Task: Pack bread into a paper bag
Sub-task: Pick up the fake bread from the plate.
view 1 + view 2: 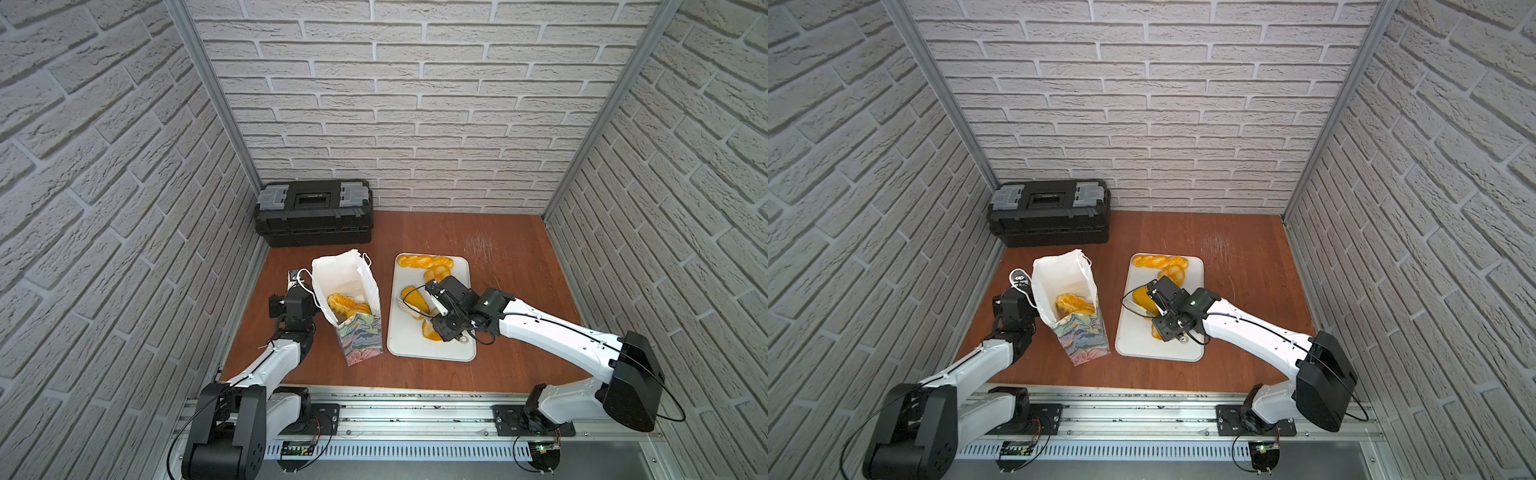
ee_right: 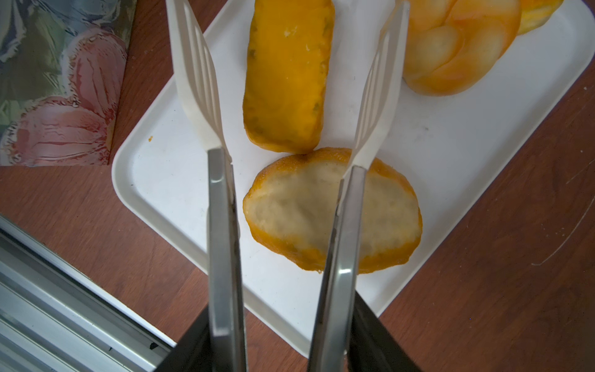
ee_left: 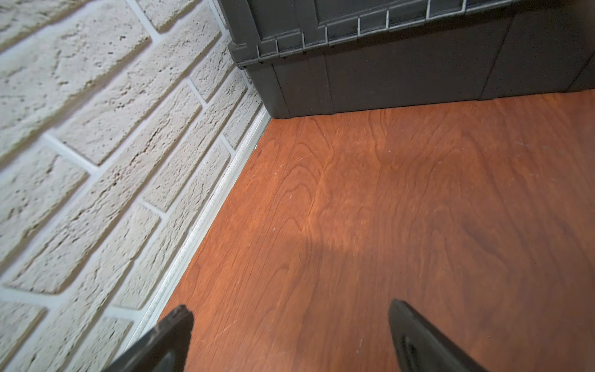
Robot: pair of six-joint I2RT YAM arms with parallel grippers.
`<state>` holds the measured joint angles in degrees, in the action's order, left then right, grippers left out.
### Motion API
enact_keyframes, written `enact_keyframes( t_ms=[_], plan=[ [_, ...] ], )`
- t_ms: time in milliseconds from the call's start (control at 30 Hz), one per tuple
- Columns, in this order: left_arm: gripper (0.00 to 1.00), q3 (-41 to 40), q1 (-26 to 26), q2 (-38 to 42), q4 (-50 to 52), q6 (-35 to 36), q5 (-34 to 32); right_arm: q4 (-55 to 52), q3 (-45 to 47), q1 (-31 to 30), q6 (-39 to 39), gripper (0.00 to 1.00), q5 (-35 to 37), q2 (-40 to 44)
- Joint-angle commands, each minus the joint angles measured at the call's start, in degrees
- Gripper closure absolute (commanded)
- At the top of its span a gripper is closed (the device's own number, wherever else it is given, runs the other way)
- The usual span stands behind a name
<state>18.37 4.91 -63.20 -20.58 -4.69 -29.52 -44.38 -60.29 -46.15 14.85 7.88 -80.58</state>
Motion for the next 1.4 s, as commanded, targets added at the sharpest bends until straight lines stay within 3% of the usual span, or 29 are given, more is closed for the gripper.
enact_keyframes(
  t_ms=[0, 300, 367, 433, 500, 867, 1367],
  plan=[
    [0.02, -0.43, 0.01, 0.8, -1.86, -0.16, 0.05, 1.75, -1.56, -0.77, 0.46, 0.43, 0.51, -0.84],
    [0.02, -0.53, 0.04, 1.06, -1.86, -0.06, -0.01, 2.31, -2.45, -1.22, -0.26, 0.45, 1.43, -4.04],
    [0.02, -0.53, 0.06, 1.08, -1.85, -0.14, -0.01, 2.27, -2.94, -1.22, -0.35, 0.5, 1.94, -4.78],
    [0.02, -0.53, 0.06, 1.07, -1.84, -0.07, -0.02, 2.13, -3.49, -1.22, -0.59, 0.69, 2.14, -5.2],
    [0.02, -0.53, 0.02, 1.11, -1.85, -0.06, -0.04, 1.97, -3.76, -1.22, -0.66, 0.78, 2.21, -5.41],
    [0.02, -0.53, 0.01, 0.98, -1.93, -0.16, -0.01, 0.41, -5.89, -1.23, -0.91, 0.8, 3.99, -3.44],
    [0.02, -0.53, 0.02, 0.71, -1.98, -0.32, -0.06, -3.62, -21.63, -1.24, -6.91, 0.84, 15.5, -0.74]
  ],
)
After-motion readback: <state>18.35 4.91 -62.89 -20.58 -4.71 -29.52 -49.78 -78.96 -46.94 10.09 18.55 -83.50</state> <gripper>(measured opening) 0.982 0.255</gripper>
